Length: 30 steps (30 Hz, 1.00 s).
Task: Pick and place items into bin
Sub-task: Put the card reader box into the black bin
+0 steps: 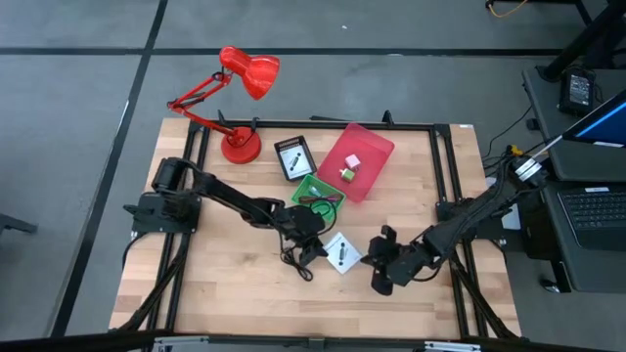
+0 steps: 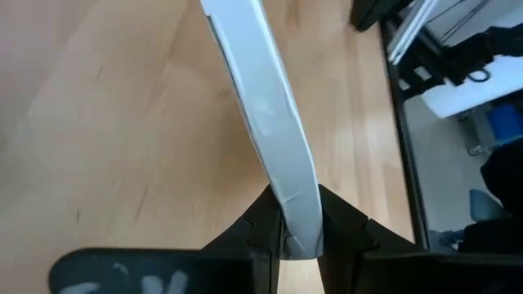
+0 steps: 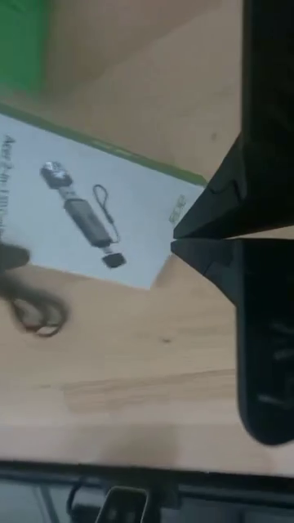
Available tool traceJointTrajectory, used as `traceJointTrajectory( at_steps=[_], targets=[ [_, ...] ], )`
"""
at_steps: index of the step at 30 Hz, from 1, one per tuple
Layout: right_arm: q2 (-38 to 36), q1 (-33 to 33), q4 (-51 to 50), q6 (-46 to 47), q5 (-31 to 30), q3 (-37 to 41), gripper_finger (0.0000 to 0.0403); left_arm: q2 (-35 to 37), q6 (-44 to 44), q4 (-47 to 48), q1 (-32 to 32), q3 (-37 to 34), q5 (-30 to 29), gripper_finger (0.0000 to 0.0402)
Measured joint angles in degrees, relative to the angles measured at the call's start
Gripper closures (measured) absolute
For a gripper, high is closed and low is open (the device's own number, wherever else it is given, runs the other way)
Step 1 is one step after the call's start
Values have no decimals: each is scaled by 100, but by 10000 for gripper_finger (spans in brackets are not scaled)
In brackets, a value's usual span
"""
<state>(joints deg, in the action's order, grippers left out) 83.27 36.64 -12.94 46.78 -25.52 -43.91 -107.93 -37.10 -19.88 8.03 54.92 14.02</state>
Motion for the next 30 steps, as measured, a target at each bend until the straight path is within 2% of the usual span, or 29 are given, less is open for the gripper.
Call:
traceJointTrajectory(
  at_steps=[5, 12, 17, 23, 30],
  targets=[
    [-126, 16, 14, -272, -435, -5, 403, 460, 470, 340, -42, 2, -144, 355],
    [-129, 16, 34, -356, -607, -7, 403, 1210, 1032, 1255, -101, 2, -345, 355],
    [-132, 16, 42, -358, -961, -16, 403, 1602, 1353, 1884, -125, -50, -969, 355],
    [-132, 16, 38, -485, -1109, -16, 403, 1817, 1383, 1577, -149, -676, -979, 361],
    [-134, 12, 35, -679, -1533, -16, 403, 2202, 1370, 605, -608, -1311, -1010, 361]
  ],
)
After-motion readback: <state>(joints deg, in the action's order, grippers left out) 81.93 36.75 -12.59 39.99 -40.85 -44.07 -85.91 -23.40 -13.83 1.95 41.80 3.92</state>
